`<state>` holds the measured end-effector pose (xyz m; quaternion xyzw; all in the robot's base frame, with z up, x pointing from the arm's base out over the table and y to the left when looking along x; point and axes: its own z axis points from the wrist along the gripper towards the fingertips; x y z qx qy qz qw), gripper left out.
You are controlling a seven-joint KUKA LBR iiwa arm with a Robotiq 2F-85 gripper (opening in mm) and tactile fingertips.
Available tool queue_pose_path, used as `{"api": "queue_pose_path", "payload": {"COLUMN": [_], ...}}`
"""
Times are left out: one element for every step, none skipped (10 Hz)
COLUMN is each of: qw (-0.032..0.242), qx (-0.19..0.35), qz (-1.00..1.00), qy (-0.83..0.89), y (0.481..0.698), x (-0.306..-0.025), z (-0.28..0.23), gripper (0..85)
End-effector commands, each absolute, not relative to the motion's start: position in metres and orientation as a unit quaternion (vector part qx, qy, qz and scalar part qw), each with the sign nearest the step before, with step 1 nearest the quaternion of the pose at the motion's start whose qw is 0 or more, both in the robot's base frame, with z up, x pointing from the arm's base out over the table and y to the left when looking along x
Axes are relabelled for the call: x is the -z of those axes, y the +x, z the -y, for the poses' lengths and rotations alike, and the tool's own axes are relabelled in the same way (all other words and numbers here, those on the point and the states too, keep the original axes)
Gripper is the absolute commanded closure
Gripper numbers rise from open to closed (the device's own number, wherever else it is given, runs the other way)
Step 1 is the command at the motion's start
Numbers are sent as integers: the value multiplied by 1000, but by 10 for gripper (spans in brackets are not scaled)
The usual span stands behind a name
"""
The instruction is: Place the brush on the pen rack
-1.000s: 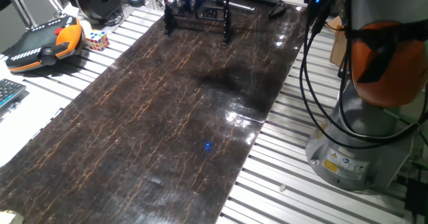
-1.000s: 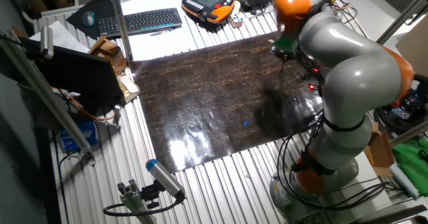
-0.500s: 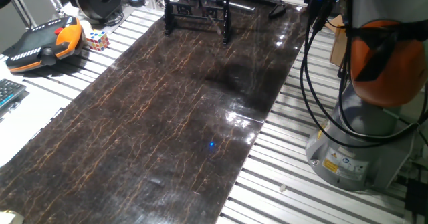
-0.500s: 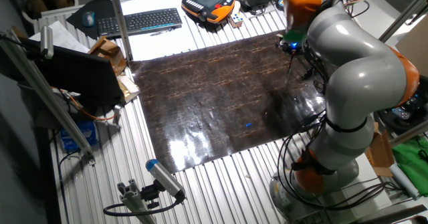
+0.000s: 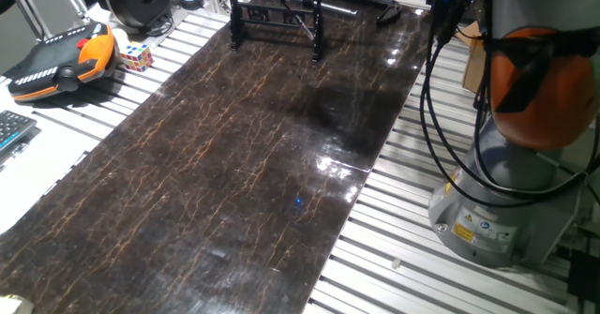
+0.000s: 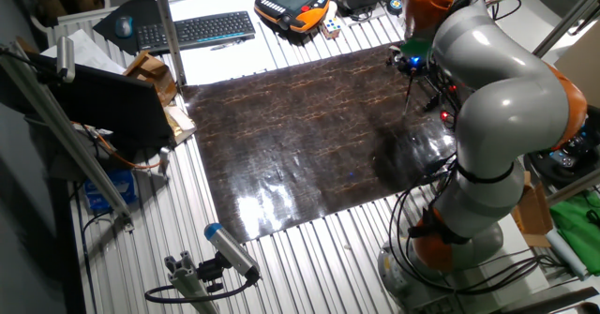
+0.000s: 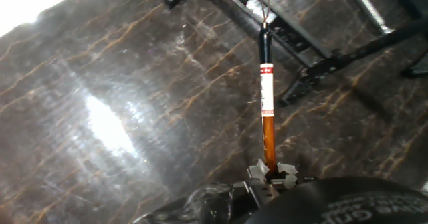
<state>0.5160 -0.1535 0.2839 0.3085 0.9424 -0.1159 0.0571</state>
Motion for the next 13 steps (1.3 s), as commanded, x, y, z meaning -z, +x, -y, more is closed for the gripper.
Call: {"api": "queue_pose_path", "payload": {"qw": [65,70,70,74,74,83,88,95,98,96,94,89,87], "qx": [114,119,112,109,96,93,91,94,101,104,111,113,113], "qz": [-940,-935,-930,-926,-923,-921,-920,-917,-915,-915,-917,-920,-923], "qy": [316,327,342,353,366,370,371,376,377,378,371,365,358], "y": [516,516,516,516,516,516,516,516,514,511,506,500,492], "x": [-284,-284,-284,-284,-284,-284,-284,-284,-290,-297,-305,-314,-320], "z": [153,153,153,153,153,153,153,155,158,162,168,177,187], "gripper": [840,840,840,840,840,840,840,840,840,837,837,840,840]}}
